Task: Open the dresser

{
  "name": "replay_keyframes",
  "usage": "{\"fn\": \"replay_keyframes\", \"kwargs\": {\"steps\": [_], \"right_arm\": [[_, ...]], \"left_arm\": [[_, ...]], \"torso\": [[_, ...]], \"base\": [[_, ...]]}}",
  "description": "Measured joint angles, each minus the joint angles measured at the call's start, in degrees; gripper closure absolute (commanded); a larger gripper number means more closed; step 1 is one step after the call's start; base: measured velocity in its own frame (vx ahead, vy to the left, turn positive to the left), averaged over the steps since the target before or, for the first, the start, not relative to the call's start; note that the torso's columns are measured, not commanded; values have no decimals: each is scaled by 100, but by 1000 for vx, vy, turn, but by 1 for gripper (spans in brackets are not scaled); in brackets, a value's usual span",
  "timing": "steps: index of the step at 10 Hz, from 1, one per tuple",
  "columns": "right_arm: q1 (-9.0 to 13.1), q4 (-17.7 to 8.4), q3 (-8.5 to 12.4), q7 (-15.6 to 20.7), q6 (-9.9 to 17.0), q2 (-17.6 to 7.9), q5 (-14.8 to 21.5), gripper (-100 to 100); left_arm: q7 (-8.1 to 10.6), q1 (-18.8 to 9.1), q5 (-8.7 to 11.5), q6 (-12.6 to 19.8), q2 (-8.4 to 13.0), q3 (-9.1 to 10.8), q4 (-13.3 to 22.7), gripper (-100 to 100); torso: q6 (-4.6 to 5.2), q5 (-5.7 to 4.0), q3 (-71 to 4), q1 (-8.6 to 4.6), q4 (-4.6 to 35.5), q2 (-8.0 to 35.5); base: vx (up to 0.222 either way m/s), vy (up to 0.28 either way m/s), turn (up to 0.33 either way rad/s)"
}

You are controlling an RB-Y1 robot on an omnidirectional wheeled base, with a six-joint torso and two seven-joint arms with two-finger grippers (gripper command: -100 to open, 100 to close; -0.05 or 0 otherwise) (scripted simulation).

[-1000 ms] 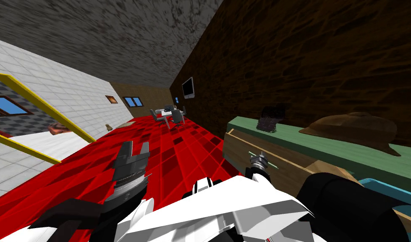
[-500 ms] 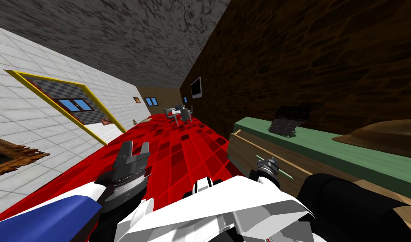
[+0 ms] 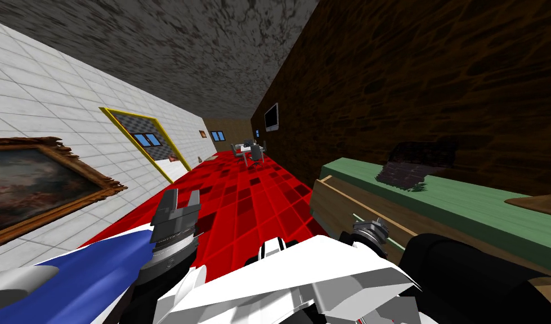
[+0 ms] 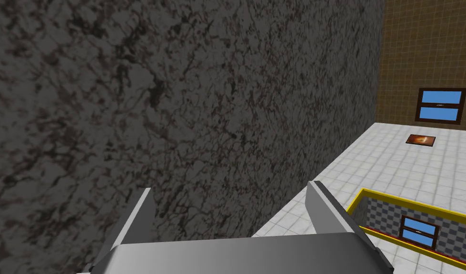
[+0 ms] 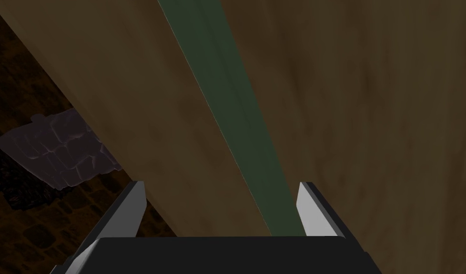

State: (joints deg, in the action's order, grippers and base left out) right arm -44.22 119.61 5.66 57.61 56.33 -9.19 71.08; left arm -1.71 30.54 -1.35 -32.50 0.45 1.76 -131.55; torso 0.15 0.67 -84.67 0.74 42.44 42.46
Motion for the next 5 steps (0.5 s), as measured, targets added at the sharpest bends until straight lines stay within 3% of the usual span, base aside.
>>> {"fn": "replay_keyframes", "kwargs": {"steps": [5], "right_arm": [[-20, -75, -53, 7, -21, 33, -39, 0]], "left_arm": [[0, 0, 0, 0, 0, 0, 0, 0]], "torso": [[-13, -44, 8, -52, -9, -7]], "base": [[0, 0, 0]]}}
